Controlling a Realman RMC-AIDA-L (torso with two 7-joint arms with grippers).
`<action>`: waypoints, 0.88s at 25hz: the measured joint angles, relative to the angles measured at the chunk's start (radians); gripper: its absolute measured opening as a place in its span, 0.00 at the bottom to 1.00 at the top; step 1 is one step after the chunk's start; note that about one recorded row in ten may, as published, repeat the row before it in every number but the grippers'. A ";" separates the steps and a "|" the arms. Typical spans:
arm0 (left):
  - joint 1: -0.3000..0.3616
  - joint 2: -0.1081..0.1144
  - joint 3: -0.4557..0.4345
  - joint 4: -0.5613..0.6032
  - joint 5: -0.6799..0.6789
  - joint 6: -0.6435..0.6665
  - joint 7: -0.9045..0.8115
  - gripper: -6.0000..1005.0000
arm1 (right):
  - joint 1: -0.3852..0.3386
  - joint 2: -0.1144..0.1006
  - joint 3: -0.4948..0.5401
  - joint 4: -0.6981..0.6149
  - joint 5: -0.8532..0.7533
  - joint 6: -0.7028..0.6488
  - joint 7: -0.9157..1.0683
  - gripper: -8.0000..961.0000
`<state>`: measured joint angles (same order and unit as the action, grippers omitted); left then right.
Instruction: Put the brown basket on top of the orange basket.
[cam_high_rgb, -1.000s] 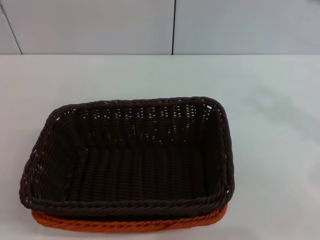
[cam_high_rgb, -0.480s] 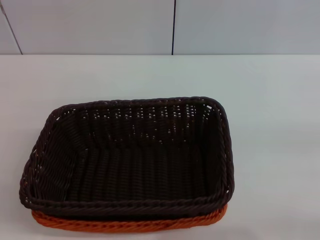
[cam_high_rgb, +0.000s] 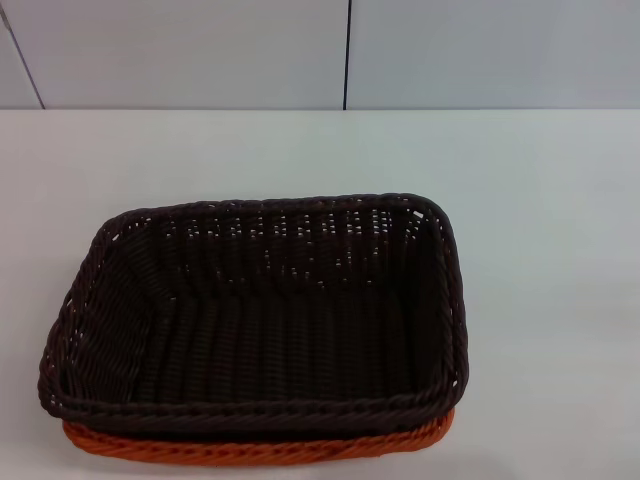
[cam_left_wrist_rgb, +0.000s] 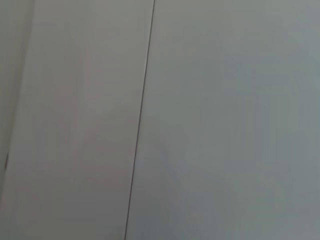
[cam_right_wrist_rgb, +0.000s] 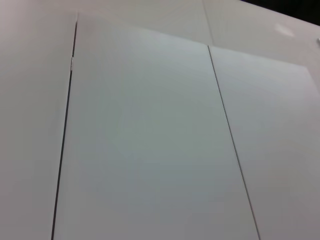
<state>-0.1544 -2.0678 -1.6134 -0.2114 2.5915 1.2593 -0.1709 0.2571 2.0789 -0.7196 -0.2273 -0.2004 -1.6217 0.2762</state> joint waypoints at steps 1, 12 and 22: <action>-0.003 0.000 0.000 0.002 0.000 0.000 0.000 0.78 | 0.007 0.001 0.003 0.007 0.000 0.000 -0.002 0.70; -0.006 0.000 -0.006 0.005 -0.002 -0.006 0.001 0.78 | 0.062 0.001 0.019 0.057 0.003 -0.017 -0.022 0.84; -0.005 0.000 -0.001 0.006 0.000 -0.004 0.001 0.78 | 0.063 0.001 0.019 0.064 0.004 -0.023 -0.022 0.84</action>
